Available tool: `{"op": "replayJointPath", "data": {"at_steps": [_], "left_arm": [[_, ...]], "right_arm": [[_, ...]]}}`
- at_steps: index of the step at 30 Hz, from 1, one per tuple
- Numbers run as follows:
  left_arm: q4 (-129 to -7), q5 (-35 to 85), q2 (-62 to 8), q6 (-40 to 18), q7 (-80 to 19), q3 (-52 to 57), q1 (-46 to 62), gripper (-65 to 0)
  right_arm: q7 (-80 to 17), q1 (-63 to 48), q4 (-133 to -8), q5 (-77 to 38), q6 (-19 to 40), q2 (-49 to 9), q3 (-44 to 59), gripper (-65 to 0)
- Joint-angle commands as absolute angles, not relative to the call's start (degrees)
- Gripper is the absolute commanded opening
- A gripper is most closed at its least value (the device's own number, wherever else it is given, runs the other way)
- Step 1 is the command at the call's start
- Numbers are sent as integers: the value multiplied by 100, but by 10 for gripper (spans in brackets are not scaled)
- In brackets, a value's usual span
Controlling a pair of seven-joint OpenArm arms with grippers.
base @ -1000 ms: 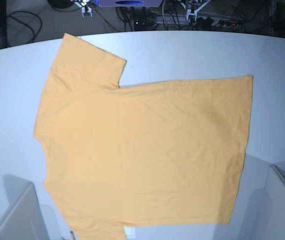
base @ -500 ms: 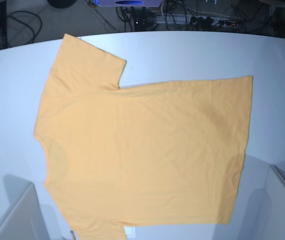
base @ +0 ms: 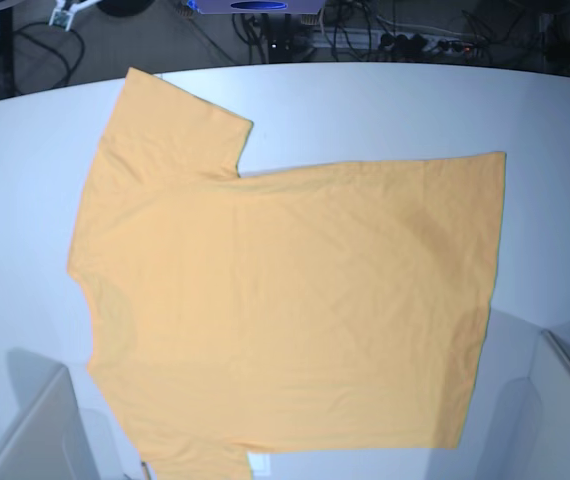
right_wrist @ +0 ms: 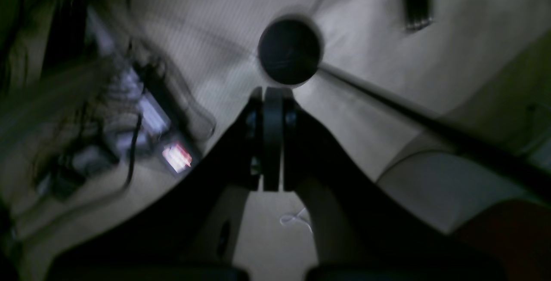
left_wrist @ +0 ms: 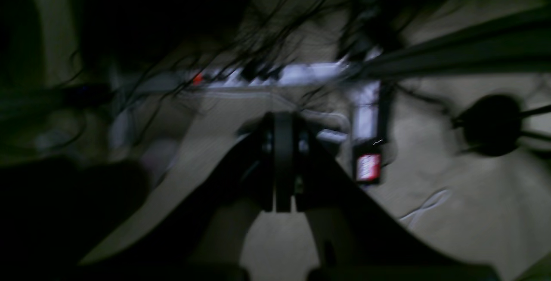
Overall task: Fold the T-shirt properly
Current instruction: 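Move both grippers toward the shoulder corners of the orange T-shirt, then grasp the shirt's shoulder corners with the left and right grippers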
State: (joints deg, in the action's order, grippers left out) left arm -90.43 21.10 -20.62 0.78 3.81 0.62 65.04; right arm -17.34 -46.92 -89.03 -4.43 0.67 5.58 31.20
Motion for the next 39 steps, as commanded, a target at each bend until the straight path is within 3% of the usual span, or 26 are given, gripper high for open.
{"op": "replayJointPath", "data": {"at_steps": [1, 8, 12, 17, 22, 26, 28, 29, 33, 35, 39], "left_arm": [[-9349, 2097, -2141, 31, 488, 66, 6738, -650], [-10642, 2114, -2088, 31, 479, 963, 7336, -650], [-10967, 2132, -1701, 31, 479, 1736, 7336, -650], [-11240, 2158, -1604, 31, 426, 2018, 6932, -650], [-11222, 2668, -2079, 31, 426, 2044, 6756, -650], [-11204, 3662, -2308, 31, 418, 2273, 6633, -650], [-11204, 4022, -2299, 31, 418, 2440, 6563, -548], [-11204, 4145, -2273, 31, 418, 2510, 6536, -476], [-11204, 4567, -2132, 31, 418, 2545, 6510, -257], [-11196, 4822, -2123, 22, 418, 2536, 6378, -209], [-10897, 5358, -2167, -48, 418, 2536, 6132, -209]], "right_arm": [[-1727, -4813, -9244, -453, 48, 585, 3257, -650], [-2062, -4567, -10897, -453, 48, 690, 3732, -650], [-2062, -4251, -11310, -479, 48, 699, 3670, -650], [-2510, -3899, -11451, -1912, 48, 725, 3451, -650], [-3477, -3459, -11442, -3732, 48, 690, 3600, -650], [-3881, -3090, -11424, -4664, 48, 681, 3741, -386], [-4101, -2818, -11292, -4857, 48, 681, 3864, -282], [-4224, -2668, -11152, -4875, 48, 681, 3960, -264], [-4769, -2167, -10624, -4875, 48, 505, 4338, -266], [-4901, -2000, -10273, -4884, 57, 382, 4426, -266], [-4901, -1912, -9569, -4884, 57, 75, 4365, -266]]}}
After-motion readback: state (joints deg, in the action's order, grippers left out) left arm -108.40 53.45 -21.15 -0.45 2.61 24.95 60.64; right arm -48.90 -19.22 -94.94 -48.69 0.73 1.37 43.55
